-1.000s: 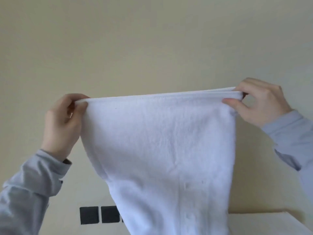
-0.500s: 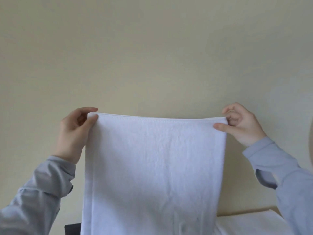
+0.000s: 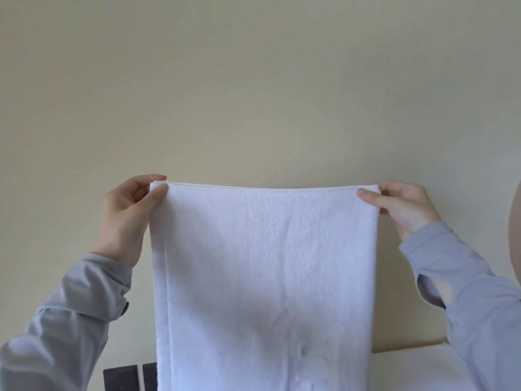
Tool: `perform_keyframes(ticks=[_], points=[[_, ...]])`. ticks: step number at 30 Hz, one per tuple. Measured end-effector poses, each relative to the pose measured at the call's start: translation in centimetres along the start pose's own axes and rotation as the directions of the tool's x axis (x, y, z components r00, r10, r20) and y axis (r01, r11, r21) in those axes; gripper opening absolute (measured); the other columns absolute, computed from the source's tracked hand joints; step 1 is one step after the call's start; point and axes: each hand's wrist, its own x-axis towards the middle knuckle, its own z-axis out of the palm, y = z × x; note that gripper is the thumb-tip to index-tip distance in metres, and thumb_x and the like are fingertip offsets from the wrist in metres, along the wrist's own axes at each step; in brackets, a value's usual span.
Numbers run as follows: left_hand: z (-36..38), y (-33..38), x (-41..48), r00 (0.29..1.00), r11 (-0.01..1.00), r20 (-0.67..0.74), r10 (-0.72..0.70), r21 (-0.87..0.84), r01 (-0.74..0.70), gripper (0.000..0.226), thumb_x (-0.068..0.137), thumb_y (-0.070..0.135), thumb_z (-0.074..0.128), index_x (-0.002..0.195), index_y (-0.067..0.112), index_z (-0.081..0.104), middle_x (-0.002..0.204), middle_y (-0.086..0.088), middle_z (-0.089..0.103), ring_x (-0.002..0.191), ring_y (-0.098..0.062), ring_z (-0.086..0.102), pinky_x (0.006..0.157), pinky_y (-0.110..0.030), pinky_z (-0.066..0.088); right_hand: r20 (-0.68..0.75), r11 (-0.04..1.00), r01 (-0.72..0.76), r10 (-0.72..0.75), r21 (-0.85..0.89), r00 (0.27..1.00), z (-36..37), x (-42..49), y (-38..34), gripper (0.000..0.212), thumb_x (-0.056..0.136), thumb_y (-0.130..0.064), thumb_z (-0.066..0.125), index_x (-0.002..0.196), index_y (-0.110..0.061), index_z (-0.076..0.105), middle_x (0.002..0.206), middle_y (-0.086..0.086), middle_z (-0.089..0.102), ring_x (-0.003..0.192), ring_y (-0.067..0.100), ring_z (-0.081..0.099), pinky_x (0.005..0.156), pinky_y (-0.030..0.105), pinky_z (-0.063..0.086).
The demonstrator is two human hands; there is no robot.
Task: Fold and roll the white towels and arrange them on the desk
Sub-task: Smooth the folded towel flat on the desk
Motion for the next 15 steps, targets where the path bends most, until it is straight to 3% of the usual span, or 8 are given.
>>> perform_keyframes(ticks=[5,9,15], points=[[1.3,1.4,-0.8,0.997,0.997,0.034,0.069,-0.045,-0.068,0.009,0.084,0.017,0.068,0.086,0.024,0.073,0.079,0.008,0.067,0.079,-0.006,0.059,0.074,-0.013,0.047,-0.072,0.987,0.152,-0.155,-0.048,0.985,-2.1,1.1,-1.8,0.013,0.072,-0.008,0.076,0.069,-0.008,0.064,0.074,0.008,0.061,0.075,0.019,0.054,0.074,0.028,0.043],[3.6,2.4,-2.7,0.995,0.996,0.072,0.07,-0.068,-0.065,0.012,0.071,0.029,0.074,0.082,0.024,0.074,0.078,0.007,0.068,0.078,-0.007,0.062,0.076,-0.013,0.049,-0.092,0.977,0.191,-0.2,-0.099,0.975,-4.3,2.1,-2.6,0.012,0.075,-0.007,0.074,0.072,-0.006,0.062,0.076,0.01,0.057,0.077,0.02,0.051,0.074,0.028,0.041],[4.7,2.1,-6.7,0.998,0.999,0.053,0.031,-0.015,-0.03,0.019,0.065,0.031,0.077,0.079,0.019,0.073,0.079,0.001,0.072,0.077,-0.01,0.064,0.074,-0.013,0.051,-0.078,0.965,0.195,-0.211,-0.176,0.974,-4.6,4.1,-2.7,0.015,0.073,-0.013,0.076,0.066,-0.019,0.064,0.067,0.005,0.057,0.058,0.009,0.051,0.051,0.011,0.04]])
